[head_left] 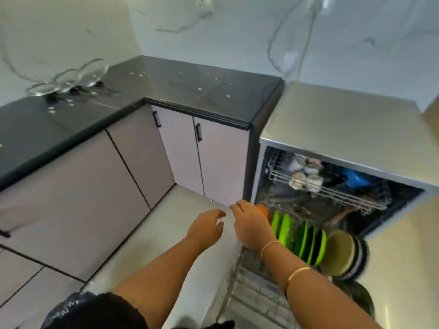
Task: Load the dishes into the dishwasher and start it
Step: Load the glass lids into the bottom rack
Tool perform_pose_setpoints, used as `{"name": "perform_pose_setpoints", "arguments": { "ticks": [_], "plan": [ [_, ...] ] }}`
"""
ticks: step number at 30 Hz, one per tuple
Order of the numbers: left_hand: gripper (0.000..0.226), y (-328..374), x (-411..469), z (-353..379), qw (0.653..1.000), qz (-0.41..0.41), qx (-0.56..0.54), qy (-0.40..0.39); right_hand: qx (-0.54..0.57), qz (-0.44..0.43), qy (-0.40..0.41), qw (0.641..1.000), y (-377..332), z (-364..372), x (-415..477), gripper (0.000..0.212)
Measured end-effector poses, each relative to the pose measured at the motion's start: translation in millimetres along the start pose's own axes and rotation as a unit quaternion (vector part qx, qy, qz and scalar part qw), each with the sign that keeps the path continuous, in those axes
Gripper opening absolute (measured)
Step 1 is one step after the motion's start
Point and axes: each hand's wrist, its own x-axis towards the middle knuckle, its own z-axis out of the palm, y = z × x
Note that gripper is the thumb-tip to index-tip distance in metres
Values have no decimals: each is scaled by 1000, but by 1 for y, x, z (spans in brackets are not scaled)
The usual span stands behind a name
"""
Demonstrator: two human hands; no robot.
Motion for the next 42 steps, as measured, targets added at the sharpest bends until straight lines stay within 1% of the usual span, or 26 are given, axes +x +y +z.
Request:
{"name": "perform_pose_setpoints", "arguments": {
  "ticks": [1, 3, 7, 9, 13, 16, 21, 24, 26, 29, 31, 34, 42],
  "plan": [
    [35, -10, 4, -12, 1000, 0, 2, 7, 11, 9, 10, 1000, -8, -2, 14, 37],
    [35, -41, 11, -47, 1000, -4, 1, 26, 55, 4, -15, 998, -34, 0, 53, 37],
    [34, -106, 38, -127, 998, -22, -3, 63, 53, -17, 39, 998, -76, 1, 143, 37],
    [34, -134, 52, -169, 995, -36, -14, 87, 52, -35, 46, 997, -97, -5, 187, 37],
    [35, -169, 76, -241, 988, -52, -27, 145, 51, -48, 82, 994, -127, -26, 263, 30],
    [34, -189, 93, -274, 980, -53, -42, 187, 45, -64, 98, 992, -142, -30, 311, 28],
    [33, -226, 126, -306, 968, -73, -76, 229, 97, -64, 106, 988, -165, -17, 389, 32],
    [33, -259, 159, -324, 964, -92, -70, 239, 114, -68, 89, 987, -181, 5, 448, 29],
    [32, -275, 176, -339, 957, -107, -75, 261, 136, -67, 83, 985, -189, 11, 475, 29],
    [30, -307, 234, -375, 928, -151, -123, 318, 160, -98, 75, 979, -198, 34, 549, 30],
    [30, -319, 266, -397, 913, -180, -150, 334, 173, -104, 59, 978, -201, 45, 589, 29],
    [29, -343, 310, -427, 902, -197, -163, 349, 153, -132, 23, 979, -205, 62, 657, 24],
    [32, -429, 383, -488, 885, -250, -145, 365, 246, -100, -24, 964, -250, 83, 786, 32]
  ]
}}
